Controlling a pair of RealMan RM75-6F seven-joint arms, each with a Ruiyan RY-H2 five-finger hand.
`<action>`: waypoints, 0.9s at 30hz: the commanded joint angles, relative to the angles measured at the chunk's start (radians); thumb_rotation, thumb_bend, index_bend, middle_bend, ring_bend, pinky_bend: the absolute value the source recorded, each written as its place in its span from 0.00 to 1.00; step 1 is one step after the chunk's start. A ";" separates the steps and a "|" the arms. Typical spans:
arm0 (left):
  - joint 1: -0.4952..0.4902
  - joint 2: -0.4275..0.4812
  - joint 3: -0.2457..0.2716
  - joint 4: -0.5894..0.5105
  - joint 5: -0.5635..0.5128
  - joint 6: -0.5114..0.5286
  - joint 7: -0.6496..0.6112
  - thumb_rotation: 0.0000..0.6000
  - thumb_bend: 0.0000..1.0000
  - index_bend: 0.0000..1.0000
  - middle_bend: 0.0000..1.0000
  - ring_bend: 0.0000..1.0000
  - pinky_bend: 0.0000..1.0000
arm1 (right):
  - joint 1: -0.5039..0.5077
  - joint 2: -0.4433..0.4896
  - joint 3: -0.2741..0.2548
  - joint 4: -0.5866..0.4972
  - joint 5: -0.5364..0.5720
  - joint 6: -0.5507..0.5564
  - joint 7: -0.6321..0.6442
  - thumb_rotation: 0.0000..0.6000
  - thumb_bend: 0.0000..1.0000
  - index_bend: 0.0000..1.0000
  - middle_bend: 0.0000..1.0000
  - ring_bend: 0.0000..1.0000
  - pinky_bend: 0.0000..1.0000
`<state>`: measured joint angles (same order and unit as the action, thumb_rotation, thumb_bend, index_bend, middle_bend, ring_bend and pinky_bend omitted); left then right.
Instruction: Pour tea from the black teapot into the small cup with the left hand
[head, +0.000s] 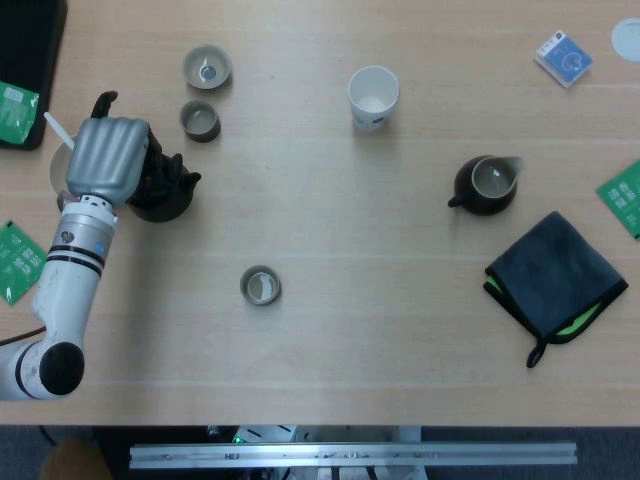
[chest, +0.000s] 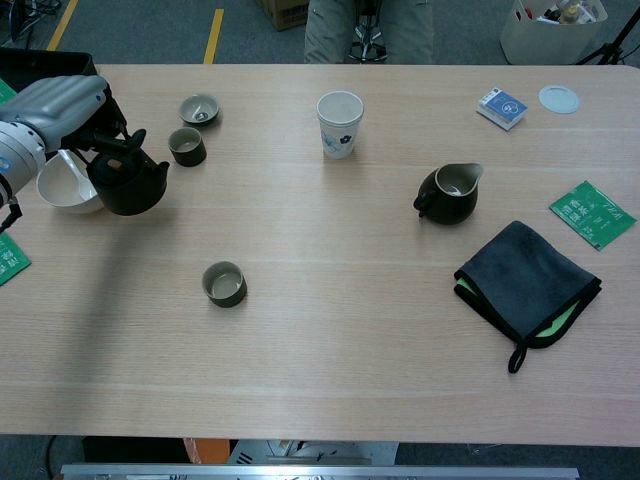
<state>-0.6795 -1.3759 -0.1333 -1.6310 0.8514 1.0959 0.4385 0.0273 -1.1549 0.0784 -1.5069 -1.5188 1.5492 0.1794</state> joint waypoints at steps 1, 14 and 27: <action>0.005 0.001 -0.004 -0.005 0.011 0.008 -0.006 0.62 0.43 1.00 1.00 0.90 0.09 | 0.000 0.000 0.000 0.000 -0.001 0.000 0.001 1.00 0.01 0.47 0.39 0.27 0.28; 0.034 0.039 0.029 -0.080 0.141 0.014 -0.035 0.75 0.44 1.00 1.00 0.89 0.09 | 0.002 -0.002 -0.003 0.000 -0.004 -0.002 -0.001 1.00 0.01 0.47 0.39 0.27 0.28; 0.061 0.040 0.090 -0.172 0.268 0.049 0.035 0.84 0.44 0.99 1.00 0.89 0.09 | 0.001 0.000 -0.008 -0.003 -0.009 -0.001 -0.001 1.00 0.01 0.47 0.39 0.27 0.28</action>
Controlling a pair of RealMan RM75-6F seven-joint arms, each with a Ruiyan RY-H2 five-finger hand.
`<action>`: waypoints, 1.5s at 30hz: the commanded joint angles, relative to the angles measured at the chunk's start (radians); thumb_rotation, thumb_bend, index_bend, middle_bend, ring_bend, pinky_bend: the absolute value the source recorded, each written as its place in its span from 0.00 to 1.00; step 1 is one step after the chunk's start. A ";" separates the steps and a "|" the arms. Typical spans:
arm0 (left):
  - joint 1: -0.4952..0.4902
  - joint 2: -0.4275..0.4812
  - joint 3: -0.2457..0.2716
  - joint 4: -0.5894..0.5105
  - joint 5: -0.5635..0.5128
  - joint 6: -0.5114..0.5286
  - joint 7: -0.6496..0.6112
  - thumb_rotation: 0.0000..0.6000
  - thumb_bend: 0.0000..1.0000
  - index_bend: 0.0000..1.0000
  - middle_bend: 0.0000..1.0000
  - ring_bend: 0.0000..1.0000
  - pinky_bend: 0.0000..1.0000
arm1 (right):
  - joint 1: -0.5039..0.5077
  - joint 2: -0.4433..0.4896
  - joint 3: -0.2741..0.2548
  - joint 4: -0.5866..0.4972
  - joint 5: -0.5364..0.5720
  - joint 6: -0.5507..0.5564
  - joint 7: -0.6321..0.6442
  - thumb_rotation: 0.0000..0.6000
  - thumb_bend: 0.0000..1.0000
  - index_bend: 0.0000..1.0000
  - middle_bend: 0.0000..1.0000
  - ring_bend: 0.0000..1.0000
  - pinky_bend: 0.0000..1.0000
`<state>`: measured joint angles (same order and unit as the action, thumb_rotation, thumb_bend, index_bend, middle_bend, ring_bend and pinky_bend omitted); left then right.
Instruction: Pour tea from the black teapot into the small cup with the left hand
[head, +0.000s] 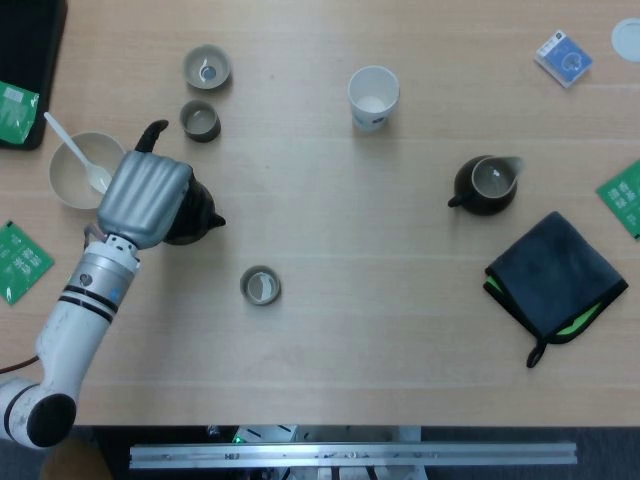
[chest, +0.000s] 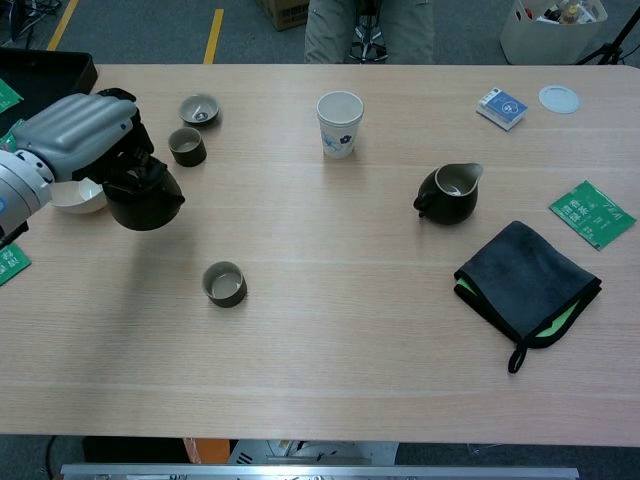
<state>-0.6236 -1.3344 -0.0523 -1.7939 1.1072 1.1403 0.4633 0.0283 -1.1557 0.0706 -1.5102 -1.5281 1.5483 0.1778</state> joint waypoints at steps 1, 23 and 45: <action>0.007 -0.002 0.013 -0.012 0.016 0.006 0.016 0.84 0.44 0.99 1.00 0.89 0.09 | -0.001 0.000 -0.001 0.000 0.000 0.000 0.000 1.00 0.01 0.47 0.39 0.27 0.28; 0.070 -0.082 0.086 -0.025 0.123 0.069 0.147 0.89 0.44 0.99 1.00 0.89 0.09 | -0.002 0.001 -0.004 0.003 -0.002 -0.001 0.005 1.00 0.01 0.47 0.39 0.27 0.28; 0.099 -0.197 0.084 0.013 0.163 0.087 0.271 0.95 0.44 0.99 1.00 0.89 0.09 | -0.011 0.001 -0.006 0.014 0.008 0.001 0.015 1.00 0.01 0.47 0.39 0.27 0.28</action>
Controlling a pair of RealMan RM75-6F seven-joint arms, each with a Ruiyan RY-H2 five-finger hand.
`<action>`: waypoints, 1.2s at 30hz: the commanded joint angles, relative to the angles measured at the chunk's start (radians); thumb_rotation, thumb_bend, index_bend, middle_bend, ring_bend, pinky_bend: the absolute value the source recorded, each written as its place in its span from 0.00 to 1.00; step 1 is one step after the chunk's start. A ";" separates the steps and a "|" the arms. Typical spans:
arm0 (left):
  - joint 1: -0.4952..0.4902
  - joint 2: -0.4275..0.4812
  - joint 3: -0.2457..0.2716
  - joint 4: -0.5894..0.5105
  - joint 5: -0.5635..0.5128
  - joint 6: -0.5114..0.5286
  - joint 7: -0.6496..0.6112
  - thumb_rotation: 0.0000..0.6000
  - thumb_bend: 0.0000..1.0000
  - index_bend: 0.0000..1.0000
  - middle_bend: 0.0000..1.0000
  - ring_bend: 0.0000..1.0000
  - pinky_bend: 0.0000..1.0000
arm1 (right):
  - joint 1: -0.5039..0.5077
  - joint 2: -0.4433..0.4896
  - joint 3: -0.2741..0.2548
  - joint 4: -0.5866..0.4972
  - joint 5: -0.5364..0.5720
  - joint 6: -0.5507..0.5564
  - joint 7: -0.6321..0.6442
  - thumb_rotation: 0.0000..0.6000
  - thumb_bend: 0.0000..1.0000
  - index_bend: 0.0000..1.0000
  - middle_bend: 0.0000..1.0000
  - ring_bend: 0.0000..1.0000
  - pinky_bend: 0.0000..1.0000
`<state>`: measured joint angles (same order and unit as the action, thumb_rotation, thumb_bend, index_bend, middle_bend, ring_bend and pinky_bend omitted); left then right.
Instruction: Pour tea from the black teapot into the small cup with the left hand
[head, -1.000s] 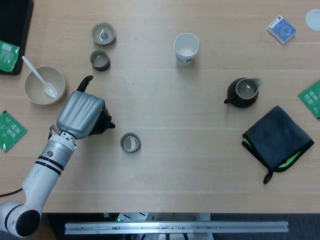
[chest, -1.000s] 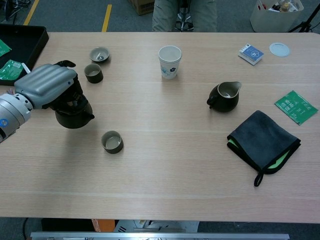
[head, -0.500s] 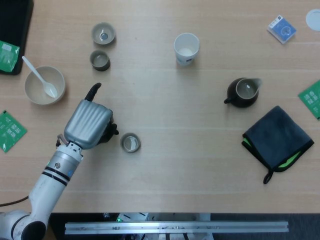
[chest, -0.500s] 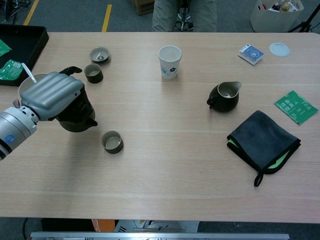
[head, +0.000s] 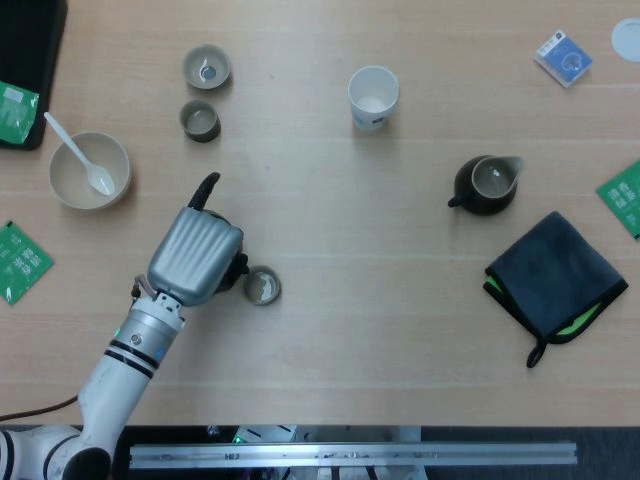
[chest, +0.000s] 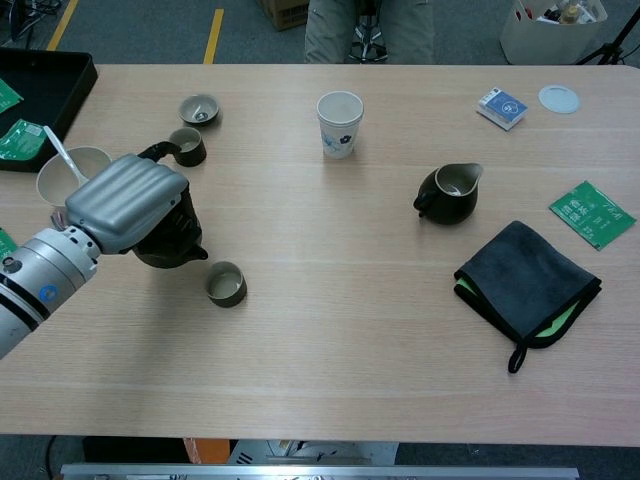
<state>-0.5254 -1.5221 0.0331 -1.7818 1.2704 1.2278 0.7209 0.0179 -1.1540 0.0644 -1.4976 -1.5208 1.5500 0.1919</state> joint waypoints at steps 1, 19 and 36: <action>0.001 -0.013 -0.002 0.002 0.001 -0.001 0.021 0.95 0.44 0.99 1.00 0.89 0.09 | -0.001 -0.001 0.000 0.003 0.002 0.000 0.003 1.00 0.01 0.47 0.39 0.27 0.28; 0.027 -0.076 0.014 0.054 0.069 0.033 0.115 1.00 0.44 0.99 1.00 0.89 0.09 | -0.004 -0.005 0.002 0.021 0.008 -0.003 0.020 1.00 0.01 0.47 0.39 0.27 0.28; 0.048 -0.091 0.022 0.094 0.151 0.050 0.142 1.00 0.44 0.99 1.00 0.89 0.09 | -0.004 -0.004 0.004 0.020 0.007 -0.002 0.020 1.00 0.01 0.47 0.39 0.27 0.28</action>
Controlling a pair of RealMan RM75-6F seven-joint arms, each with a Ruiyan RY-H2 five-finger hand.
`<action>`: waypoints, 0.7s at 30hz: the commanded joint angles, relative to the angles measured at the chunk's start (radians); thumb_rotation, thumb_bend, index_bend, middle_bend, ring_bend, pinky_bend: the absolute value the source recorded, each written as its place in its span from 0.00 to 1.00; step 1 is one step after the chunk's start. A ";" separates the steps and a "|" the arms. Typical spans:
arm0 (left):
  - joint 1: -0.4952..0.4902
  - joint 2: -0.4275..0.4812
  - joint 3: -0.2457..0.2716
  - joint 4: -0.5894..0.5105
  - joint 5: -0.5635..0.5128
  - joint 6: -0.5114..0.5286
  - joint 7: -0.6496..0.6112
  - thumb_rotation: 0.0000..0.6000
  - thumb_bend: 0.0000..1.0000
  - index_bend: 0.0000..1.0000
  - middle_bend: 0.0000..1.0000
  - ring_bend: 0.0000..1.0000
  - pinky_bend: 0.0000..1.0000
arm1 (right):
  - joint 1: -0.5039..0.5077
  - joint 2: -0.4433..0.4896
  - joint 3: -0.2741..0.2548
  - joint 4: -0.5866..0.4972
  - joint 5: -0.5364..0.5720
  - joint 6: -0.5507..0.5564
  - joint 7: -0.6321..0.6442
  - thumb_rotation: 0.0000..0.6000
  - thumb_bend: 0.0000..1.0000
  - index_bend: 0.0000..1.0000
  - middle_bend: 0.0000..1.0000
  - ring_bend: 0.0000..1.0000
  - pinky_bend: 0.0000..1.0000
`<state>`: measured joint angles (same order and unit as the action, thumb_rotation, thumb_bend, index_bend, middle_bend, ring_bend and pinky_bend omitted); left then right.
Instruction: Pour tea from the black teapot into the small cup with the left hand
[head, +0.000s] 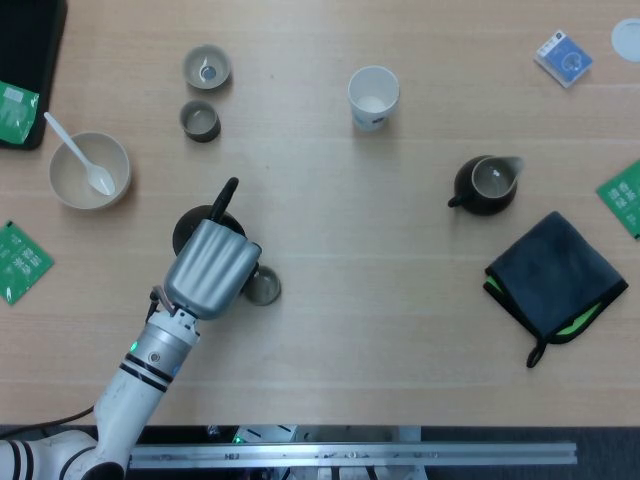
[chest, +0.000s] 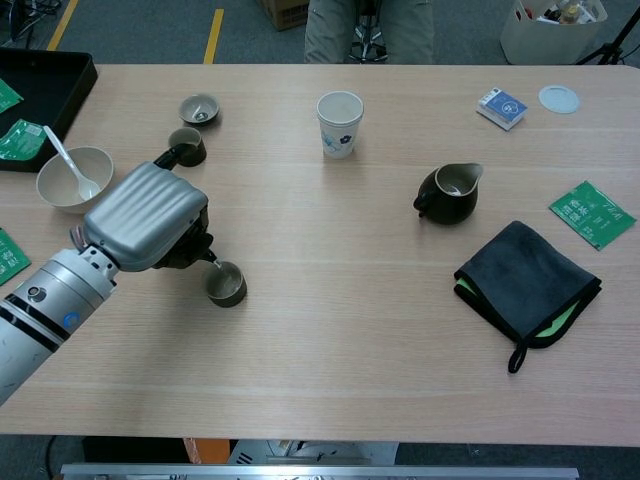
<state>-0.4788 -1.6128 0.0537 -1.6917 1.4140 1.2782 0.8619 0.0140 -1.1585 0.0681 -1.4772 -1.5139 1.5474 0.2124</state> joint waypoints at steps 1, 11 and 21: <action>0.002 0.000 0.002 0.005 0.010 -0.002 0.002 1.00 0.44 0.99 1.00 0.89 0.09 | 0.000 0.000 0.000 0.000 0.000 0.000 -0.001 1.00 0.01 0.47 0.39 0.27 0.28; 0.009 0.003 -0.001 0.020 0.041 -0.009 0.002 1.00 0.44 0.99 1.00 0.89 0.09 | 0.001 0.001 0.001 -0.005 0.000 -0.001 -0.005 1.00 0.01 0.47 0.39 0.27 0.28; 0.013 0.015 -0.010 0.020 0.045 -0.029 -0.021 1.00 0.44 0.99 1.00 0.89 0.09 | 0.000 0.005 0.001 -0.013 -0.002 0.002 -0.013 1.00 0.01 0.47 0.39 0.27 0.28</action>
<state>-0.4650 -1.6010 0.0459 -1.6697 1.4623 1.2544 0.8475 0.0143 -1.1540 0.0695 -1.4900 -1.5161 1.5495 0.2000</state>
